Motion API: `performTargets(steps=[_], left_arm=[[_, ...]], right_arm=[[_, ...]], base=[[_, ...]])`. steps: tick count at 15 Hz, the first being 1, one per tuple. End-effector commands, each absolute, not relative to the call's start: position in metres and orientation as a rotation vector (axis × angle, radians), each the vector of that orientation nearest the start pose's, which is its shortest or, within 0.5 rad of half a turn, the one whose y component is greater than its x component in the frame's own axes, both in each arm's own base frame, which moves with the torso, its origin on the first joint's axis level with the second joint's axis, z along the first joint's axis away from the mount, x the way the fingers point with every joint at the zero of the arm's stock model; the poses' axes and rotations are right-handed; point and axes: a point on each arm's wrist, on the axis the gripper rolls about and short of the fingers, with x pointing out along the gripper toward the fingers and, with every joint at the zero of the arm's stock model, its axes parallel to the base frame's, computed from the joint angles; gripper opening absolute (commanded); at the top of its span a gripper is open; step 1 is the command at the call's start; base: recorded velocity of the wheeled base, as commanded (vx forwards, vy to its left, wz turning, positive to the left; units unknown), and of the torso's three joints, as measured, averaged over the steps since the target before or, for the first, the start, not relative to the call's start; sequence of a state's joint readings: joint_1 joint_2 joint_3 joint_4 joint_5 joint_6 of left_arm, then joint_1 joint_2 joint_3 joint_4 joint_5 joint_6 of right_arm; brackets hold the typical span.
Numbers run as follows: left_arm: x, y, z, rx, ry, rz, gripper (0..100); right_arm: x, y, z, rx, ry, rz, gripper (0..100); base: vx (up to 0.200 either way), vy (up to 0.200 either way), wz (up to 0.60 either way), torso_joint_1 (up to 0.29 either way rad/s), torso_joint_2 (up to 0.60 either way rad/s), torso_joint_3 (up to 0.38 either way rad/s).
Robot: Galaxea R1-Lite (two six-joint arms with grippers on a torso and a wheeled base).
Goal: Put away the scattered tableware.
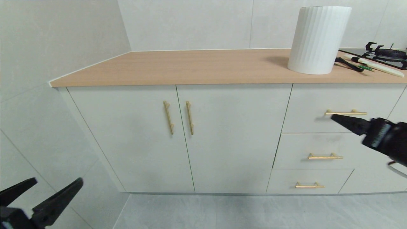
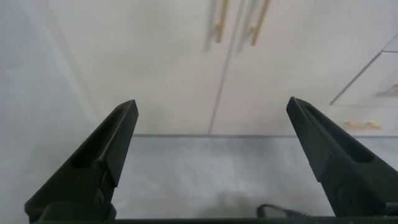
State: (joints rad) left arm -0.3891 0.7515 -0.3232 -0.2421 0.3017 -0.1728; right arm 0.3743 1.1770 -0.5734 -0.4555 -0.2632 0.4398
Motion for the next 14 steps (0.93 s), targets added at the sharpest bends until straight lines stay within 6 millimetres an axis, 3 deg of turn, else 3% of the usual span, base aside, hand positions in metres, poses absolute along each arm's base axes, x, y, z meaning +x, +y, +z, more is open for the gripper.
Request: performTargets(steps=[1, 2, 3, 4, 6, 8, 11, 12, 14], left_arm=[[0.005, 0.005, 0.173, -0.108, 0.055, -0.044, 100], [-0.013, 0.011, 0.164, -0.102, 0.048, -0.011, 100], [-0.013, 0.011, 0.164, -0.102, 0.048, -0.011, 100], [-0.027, 0.014, 0.158, -0.118, -0.007, 0.026, 100], [-0.041, 0.015, 0.154, -0.123, -0.083, 0.083, 100], [-0.043, 0.014, 0.151, -0.1, -0.085, 0.182, 100], [-0.046, 0.01, 0.146, -0.089, -0.094, 0.336, 100], [-0.053, 0.008, 0.137, -0.058, -0.133, 0.342, 100], [-0.047, 0.009, 0.123, 0.002, -0.086, 0.421, 100]], right_arm=[[0.051, 0.006, 0.217, 0.281, -0.046, -0.028, 100], [0.015, -0.002, 0.211, 0.237, -0.079, -0.024, 100], [0.015, -0.002, 0.211, 0.237, -0.079, -0.024, 100], [-0.021, -0.01, 0.199, 0.172, -0.096, -0.037, 100], [-0.052, -0.013, 0.184, 0.116, -0.135, -0.121, 100], [-0.067, -0.005, 0.168, 0.035, -0.14, -0.251, 100], [-0.069, -0.007, 0.153, -0.013, -0.12, -0.393, 100], [-0.066, -0.008, 0.148, -0.012, -0.103, -0.417, 100], [-0.06, -0.01, 0.136, -0.001, -0.059, -0.487, 100]], base=[[0.0, 0.0, 0.0, 0.0, 0.0, 0.0], [0.0, 0.0, 0.0, 0.0, 0.0, 0.0], [0.0, 0.0, 0.0, 0.0, 0.0, 0.0], [0.0, 0.0, 0.0, 0.0, 0.0, 0.0], [0.0, 0.0, 0.0, 0.0, 0.0, 0.0], [0.0, 0.0, 0.0, 0.0, 0.0, 0.0], [0.0, 0.0, 0.0, 0.0, 0.0, 0.0], [0.0, 0.0, 0.0, 0.0, 0.0, 0.0], [0.0, 0.0, 0.0, 0.0, 0.0, 0.0]])
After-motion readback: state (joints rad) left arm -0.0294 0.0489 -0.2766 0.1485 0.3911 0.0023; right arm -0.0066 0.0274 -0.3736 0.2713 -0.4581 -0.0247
